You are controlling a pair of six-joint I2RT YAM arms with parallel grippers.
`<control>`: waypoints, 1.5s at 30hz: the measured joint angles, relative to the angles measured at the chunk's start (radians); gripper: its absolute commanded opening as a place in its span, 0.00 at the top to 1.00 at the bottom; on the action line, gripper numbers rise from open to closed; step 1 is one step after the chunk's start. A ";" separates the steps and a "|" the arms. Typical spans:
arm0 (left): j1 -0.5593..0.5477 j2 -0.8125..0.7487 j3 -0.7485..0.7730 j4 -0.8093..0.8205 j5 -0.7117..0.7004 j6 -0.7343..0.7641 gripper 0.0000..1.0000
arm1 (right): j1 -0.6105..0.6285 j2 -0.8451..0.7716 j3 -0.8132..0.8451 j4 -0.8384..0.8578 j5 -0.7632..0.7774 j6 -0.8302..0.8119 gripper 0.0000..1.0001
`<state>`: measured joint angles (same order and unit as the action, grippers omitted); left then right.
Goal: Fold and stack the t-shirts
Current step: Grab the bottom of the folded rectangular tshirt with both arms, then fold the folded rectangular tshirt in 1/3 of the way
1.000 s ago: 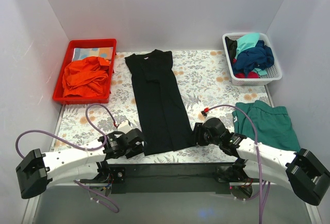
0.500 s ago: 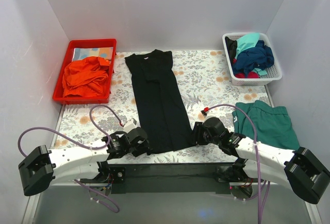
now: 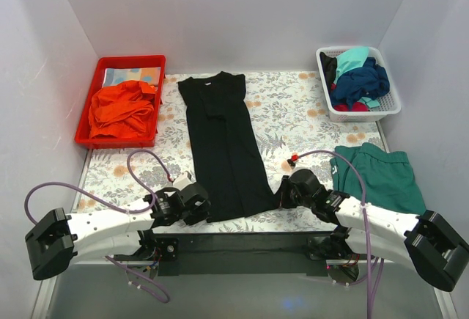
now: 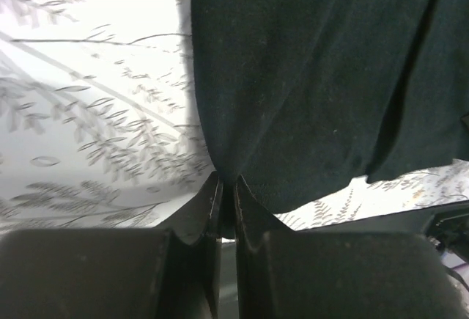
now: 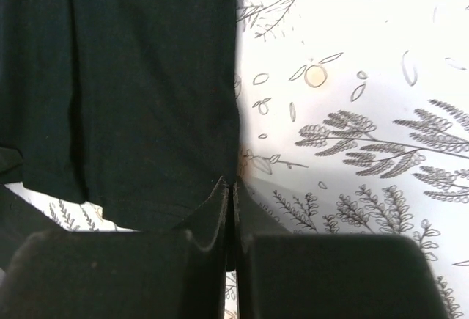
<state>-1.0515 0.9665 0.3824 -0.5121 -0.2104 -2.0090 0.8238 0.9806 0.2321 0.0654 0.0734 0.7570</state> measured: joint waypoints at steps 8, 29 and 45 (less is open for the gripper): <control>-0.006 -0.074 -0.002 -0.111 -0.008 0.000 1.00 | 0.064 -0.052 -0.028 -0.008 -0.021 0.015 0.99; -0.010 0.198 0.511 -0.369 -0.522 0.012 1.00 | 0.082 0.131 0.378 -0.119 0.244 -0.204 0.99; 0.368 0.461 0.612 -0.061 -0.537 0.049 1.00 | -0.164 0.565 0.720 0.014 0.115 -0.411 0.99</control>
<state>-0.6834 1.4277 0.9947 -0.5732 -0.7479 -1.9598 0.6598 1.5455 0.9524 0.0795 0.1883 0.3462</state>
